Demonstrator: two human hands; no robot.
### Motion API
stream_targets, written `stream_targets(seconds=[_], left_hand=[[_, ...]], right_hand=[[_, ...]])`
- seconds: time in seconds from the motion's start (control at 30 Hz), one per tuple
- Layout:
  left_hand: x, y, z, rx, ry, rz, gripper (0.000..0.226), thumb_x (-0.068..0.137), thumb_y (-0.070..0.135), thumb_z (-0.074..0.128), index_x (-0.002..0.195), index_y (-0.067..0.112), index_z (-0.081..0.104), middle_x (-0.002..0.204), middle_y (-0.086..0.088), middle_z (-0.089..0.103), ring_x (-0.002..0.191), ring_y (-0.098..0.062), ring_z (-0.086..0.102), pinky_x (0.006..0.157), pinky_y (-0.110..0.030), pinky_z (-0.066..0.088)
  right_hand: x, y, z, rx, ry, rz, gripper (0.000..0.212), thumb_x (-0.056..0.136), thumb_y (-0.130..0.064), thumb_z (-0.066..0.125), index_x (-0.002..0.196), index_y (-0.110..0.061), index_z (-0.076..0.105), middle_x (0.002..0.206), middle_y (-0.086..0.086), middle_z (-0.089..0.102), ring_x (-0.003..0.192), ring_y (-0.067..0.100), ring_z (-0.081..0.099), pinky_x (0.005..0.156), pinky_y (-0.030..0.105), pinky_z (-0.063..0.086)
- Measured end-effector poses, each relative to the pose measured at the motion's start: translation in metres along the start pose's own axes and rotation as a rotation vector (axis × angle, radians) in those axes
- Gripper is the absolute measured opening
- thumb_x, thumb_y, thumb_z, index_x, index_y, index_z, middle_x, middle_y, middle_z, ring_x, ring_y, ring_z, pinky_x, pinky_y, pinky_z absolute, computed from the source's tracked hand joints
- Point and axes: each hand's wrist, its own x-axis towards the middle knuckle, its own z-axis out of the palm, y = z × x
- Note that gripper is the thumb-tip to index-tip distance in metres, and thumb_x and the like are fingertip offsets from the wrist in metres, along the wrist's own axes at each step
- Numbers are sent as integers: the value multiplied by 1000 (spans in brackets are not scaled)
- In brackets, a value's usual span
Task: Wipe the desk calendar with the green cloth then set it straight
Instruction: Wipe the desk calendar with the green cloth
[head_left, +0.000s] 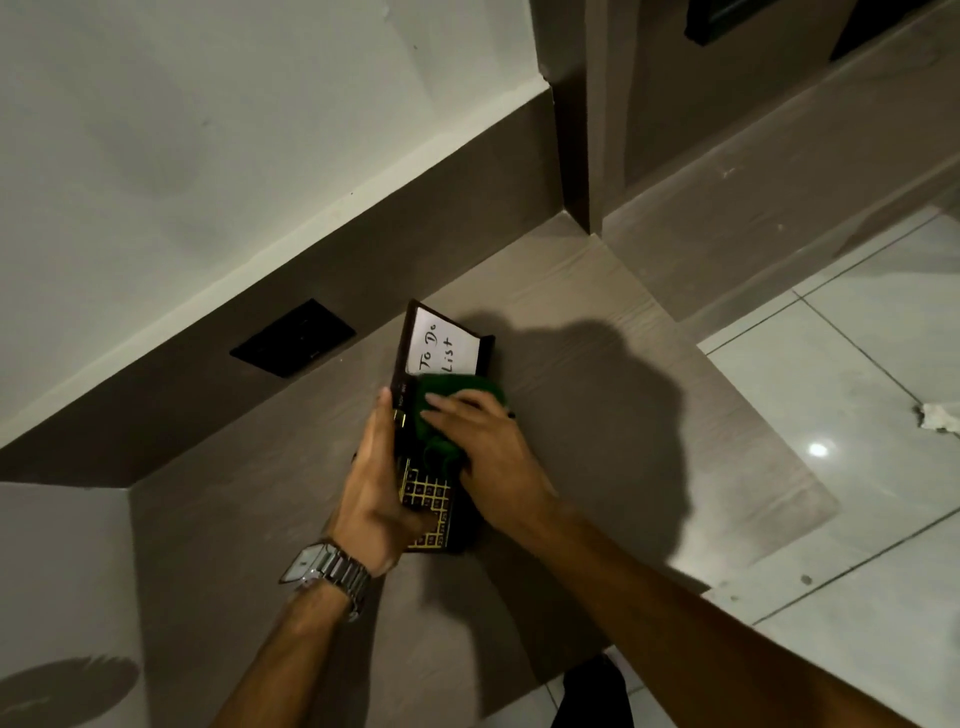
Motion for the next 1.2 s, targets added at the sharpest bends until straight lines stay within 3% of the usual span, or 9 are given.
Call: stream_targets(seconds=[0.2,0.33,0.5,0.63,0.8,0.87,1.0,1.1,1.2], left_hand=[[2,-2,2,2,5,10,137,47,-5,88,148,12,-2,156,-18,21,143,-34,27,112,-51,34],[0,-1,2,3,8,-1,135,49,-4,87,149,10,-3,155,-18,24,141,-33,29,109,-52,36],[2,-2,4,-51,20,-30,130,47,-8,86,149,9,7,151,-17,31,140,-32,31,114,-50,30],[2,-3,3,-8,-3,32,132,48,-6,85,148,9,0,151,-21,28,139,-35,31,109,-49,35],[4,-7,4,-24,6,17,125,43,-6,88,146,2,18,146,-20,38,134,-35,39,108,-45,37],[4,-8,3,14,-11,32,133,45,-5,88,148,4,5,151,-22,29,137,-37,33,108,-52,37],[2,-4,4,63,-8,26,133,50,4,89,148,8,-1,151,-22,28,136,-37,36,107,-53,38],[3,-5,2,40,-17,23,136,47,1,90,147,15,-1,153,-21,25,138,-38,33,107,-58,37],[6,-8,3,45,-20,13,135,49,-1,87,149,14,-2,152,-21,27,136,-38,35,106,-50,39]], right_hand=[[6,-10,3,91,-62,-33,67,71,15,61,133,-11,55,140,6,55,129,23,39,108,42,35],[3,4,-1,71,-21,111,62,77,12,60,134,-11,55,138,6,56,128,21,40,109,45,37],[22,-13,-1,248,-9,103,61,74,12,59,128,-15,59,126,8,64,121,20,50,103,28,37],[8,5,-8,199,-70,182,63,76,13,58,133,-15,56,133,8,56,126,19,44,108,39,39],[27,-15,-8,301,-43,33,65,71,15,58,128,-16,59,128,9,60,122,21,48,103,31,40],[15,-1,-11,256,-38,103,64,72,17,58,129,-13,59,132,8,57,126,20,45,106,28,36],[-19,3,0,101,-124,94,63,74,14,60,132,-10,56,138,8,55,128,20,41,110,40,36],[-7,0,1,79,-152,25,63,76,10,62,133,-15,55,139,5,53,129,17,39,110,31,30],[0,13,-11,-6,-86,117,56,77,9,62,129,-12,58,135,7,56,125,21,42,108,38,34]])
